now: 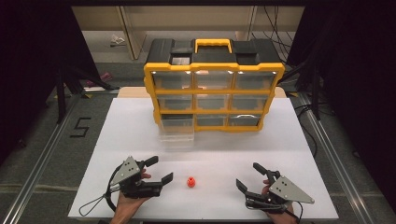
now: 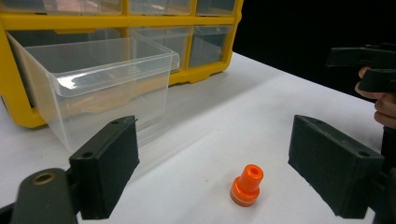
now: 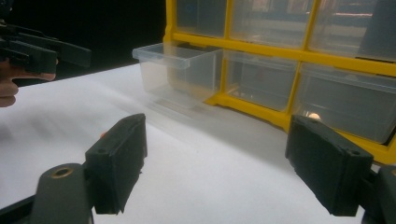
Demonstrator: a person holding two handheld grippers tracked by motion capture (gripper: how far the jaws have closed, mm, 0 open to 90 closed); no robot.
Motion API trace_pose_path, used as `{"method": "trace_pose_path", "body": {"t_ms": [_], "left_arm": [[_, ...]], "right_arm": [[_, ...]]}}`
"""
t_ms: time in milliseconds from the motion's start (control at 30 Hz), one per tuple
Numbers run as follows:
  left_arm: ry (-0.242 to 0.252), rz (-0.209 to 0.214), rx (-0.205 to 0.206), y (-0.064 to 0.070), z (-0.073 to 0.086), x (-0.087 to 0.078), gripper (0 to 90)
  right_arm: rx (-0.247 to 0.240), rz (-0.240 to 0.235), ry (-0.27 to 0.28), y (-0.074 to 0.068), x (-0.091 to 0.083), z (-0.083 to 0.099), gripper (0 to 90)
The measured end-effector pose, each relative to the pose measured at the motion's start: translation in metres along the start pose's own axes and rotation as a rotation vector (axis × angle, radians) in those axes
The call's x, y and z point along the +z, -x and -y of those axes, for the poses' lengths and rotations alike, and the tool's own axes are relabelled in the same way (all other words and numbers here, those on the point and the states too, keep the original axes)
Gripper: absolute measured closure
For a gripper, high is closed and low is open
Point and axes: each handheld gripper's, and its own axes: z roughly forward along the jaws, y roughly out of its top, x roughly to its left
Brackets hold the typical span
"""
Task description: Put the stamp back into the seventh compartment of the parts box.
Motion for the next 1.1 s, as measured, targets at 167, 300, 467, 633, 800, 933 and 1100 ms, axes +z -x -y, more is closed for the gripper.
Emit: {"method": "trace_pose_path", "body": {"t_ms": [167, 300, 467, 633, 800, 933, 1100], "left_arm": [[-0.072, 0.017, 0.031, 0.004, -0.006, 0.008, 15.5], [-0.165, 0.037, 0.065, 0.012, -0.011, 0.017, 15.5], [-0.272, 0.048, 0.130, 0.018, -0.016, 0.030, 15.5], [-0.334, 0.054, 0.181, 0.023, -0.023, 0.041, 15.8], [-0.401, 0.048, 0.233, 0.026, -0.028, 0.050, 15.8], [-0.452, 0.057, 0.265, 0.030, -0.031, 0.057, 15.9], [-0.489, 0.059, 0.291, 0.033, -0.034, 0.066, 15.9]], "right_arm": [[0.005, 0.000, -0.003, 0.000, 0.000, 0.000, 21.4], [0.005, -0.001, -0.002, 0.000, 0.001, 0.001, 21.4], [0.004, -0.005, -0.007, 0.000, 0.000, 0.001, 21.4], [0.007, 0.000, 0.000, 0.000, 0.001, 0.001, 21.5], [0.006, -0.003, -0.002, 0.000, 0.001, 0.001, 21.4], [0.007, -0.006, -0.003, 0.000, 0.001, 0.001, 21.4], [0.006, -0.006, -0.002, 0.000, 0.001, 0.001, 21.4]]}}
